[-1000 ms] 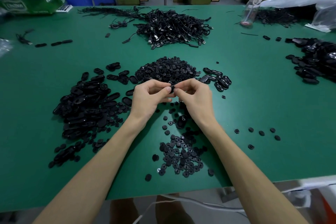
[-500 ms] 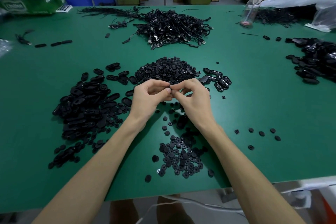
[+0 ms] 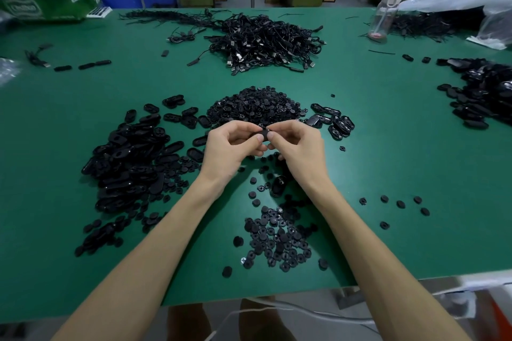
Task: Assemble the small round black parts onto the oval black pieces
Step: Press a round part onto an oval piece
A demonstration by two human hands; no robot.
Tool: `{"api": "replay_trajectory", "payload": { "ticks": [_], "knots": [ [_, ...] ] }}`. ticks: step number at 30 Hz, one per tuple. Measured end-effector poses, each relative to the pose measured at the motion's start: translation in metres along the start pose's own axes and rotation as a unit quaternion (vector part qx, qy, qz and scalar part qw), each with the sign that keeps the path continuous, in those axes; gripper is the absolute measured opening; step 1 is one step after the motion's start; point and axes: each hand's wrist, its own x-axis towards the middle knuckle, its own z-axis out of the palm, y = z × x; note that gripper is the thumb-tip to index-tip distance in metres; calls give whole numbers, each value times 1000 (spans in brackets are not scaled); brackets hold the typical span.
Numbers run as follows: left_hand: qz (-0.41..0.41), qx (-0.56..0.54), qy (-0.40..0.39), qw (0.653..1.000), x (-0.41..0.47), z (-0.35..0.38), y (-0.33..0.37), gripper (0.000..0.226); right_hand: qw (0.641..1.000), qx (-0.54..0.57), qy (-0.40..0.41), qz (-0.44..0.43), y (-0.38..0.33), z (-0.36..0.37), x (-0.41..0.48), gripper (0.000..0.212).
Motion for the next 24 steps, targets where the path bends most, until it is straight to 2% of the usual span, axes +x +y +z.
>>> {"api": "replay_trajectory", "payload": {
  "ticks": [15,24],
  "knots": [
    [-6,19,5,1000,-1,0,2,13,1000,-3,-6,-8,1,1,0,7],
    [-9,71,24,997,0,3,2,16,999,-18,-16,-35,-4,3,-5,8]
  ]
}}
